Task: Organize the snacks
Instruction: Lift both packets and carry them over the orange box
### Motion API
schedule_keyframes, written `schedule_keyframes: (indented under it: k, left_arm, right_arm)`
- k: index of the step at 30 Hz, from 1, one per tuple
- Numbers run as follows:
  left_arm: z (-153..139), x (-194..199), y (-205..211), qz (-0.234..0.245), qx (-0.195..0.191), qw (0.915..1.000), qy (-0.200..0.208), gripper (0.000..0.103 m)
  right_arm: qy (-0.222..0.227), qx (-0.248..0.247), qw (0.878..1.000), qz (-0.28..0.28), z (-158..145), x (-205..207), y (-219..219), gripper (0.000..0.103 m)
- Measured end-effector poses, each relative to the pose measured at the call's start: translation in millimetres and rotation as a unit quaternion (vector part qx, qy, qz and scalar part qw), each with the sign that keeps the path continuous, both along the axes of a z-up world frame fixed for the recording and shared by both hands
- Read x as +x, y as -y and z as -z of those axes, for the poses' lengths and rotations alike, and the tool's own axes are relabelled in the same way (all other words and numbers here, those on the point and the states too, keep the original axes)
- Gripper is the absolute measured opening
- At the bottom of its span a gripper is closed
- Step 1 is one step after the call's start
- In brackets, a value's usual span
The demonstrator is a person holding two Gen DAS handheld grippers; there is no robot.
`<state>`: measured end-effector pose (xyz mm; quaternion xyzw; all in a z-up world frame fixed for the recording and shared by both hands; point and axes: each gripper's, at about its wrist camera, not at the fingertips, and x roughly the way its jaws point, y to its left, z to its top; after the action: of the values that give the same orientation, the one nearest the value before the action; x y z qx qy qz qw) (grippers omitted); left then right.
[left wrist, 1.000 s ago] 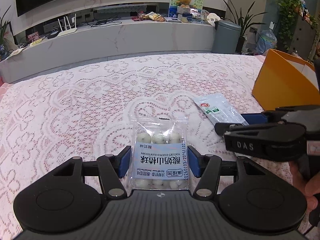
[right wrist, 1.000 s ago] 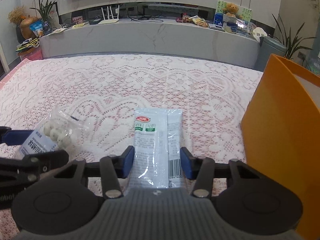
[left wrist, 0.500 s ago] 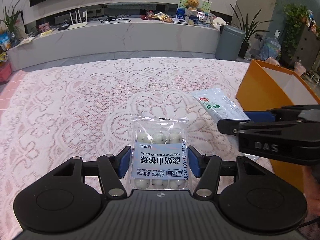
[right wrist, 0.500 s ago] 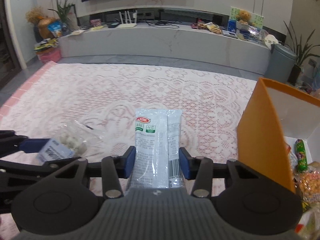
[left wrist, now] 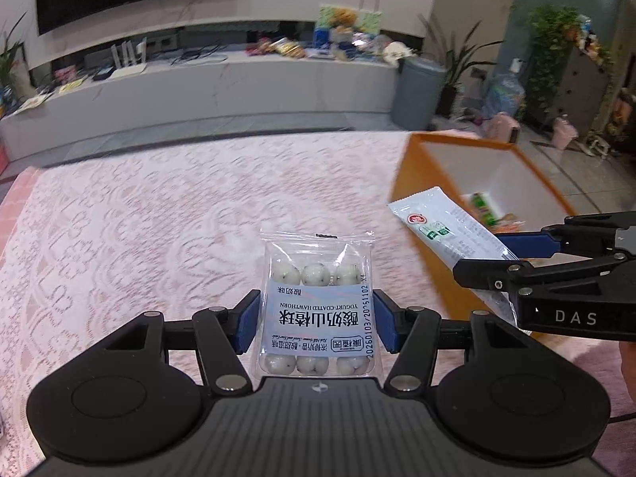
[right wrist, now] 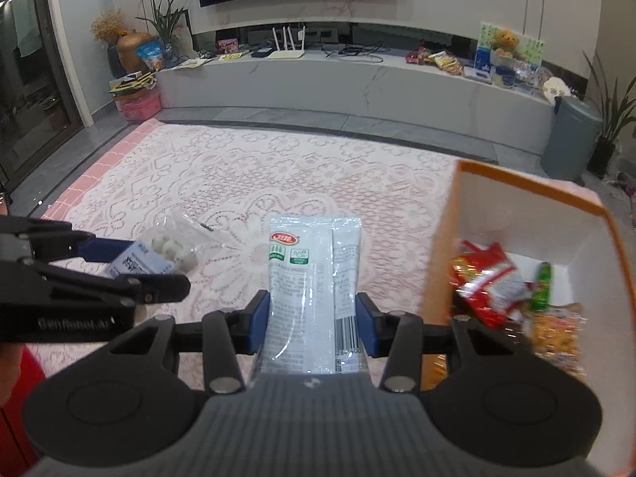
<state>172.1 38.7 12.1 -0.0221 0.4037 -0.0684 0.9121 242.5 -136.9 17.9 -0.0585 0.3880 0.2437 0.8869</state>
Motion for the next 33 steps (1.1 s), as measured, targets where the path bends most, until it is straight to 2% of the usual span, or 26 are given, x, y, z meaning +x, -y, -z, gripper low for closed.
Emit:
schedule_keyframes:
  k: [10, 14, 17, 26, 33]
  left_arm:
    - [-13.9, 9.5, 68.3, 0.072, -0.015, 0.9971, 0.02, 0.066]
    - [-14.9, 20.9, 95.4, 0.104, -0.017, 0.9941, 0.025, 0.067]
    - [-13.5, 32.0, 115.4, 0.127, -0.005, 0.9915, 0.026, 0.067]
    - [4.0, 77.9, 169.2, 0.176, -0.001, 0.9842, -0.019, 0.067]
    - [24.1, 106.2, 186.1, 0.194, 0.023, 0.9794, -0.051, 0.067]
  right_arm:
    - [0.029, -0.029, 0.998, 0.056, -22.8, -14.3, 84.9, 0.045]
    - [0.017, -0.033, 0.996, 0.08, -21.4, -6.3, 117.1, 0.045]
    - [0.001, -0.041, 0.995, 0.095, -14.3, 3.1, 138.5, 0.045]
    - [-0.044, -0.088, 0.991, 0.092, 15.1, 38.6, 159.7, 0.045]
    - [-0.067, -0.132, 0.986, 0.074, 41.0, 60.3, 156.2, 0.045]
